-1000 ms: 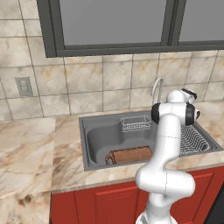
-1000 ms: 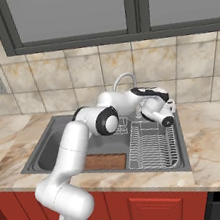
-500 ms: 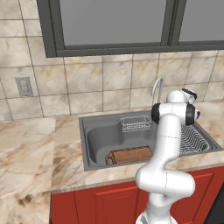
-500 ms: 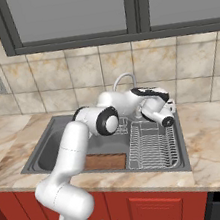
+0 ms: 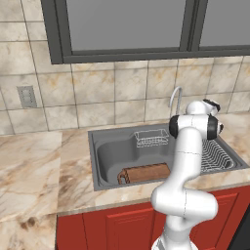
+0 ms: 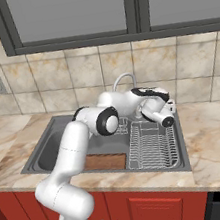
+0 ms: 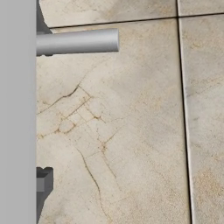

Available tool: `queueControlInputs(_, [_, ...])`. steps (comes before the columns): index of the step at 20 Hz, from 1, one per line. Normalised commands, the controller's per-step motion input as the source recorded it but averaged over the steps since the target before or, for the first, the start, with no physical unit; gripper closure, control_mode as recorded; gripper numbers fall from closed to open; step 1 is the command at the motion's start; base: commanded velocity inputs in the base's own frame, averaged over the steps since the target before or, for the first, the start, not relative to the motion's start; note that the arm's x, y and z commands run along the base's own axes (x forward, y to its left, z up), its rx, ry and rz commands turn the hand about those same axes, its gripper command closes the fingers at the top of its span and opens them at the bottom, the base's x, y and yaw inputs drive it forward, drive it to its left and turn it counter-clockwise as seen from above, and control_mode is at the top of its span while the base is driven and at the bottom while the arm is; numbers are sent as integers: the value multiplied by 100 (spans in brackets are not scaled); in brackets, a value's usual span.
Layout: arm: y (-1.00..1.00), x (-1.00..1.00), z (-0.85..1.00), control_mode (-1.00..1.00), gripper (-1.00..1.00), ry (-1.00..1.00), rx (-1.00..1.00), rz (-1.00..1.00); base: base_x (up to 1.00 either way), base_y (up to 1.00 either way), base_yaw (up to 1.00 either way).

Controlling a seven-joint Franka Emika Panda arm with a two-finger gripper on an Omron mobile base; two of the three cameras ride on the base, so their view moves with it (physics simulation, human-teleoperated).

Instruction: Turn on the sink faucet with hot water and rinse the cutting board for ten seconds, then turn off the faucet. Push the cutting board to reach the water if necessary.

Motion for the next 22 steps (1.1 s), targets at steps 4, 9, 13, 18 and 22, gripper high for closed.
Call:
queueControlInputs(4, [-7,0,0,-100,-100,0,0,-1,0,0,0])
queueControlInputs(9, [-1,0,0,-100,-100,0,0,-2,0,0,0])
queueControlInputs(13, [-3,0,0,-100,-100,0,0,-3,0,0,0])
queueControlInputs(18, [-4,0,0,-100,-100,0,0,-3,0,0,0])
queueControlInputs(22, [-5,0,0,-100,-100,0,0,-2,0,0,0])
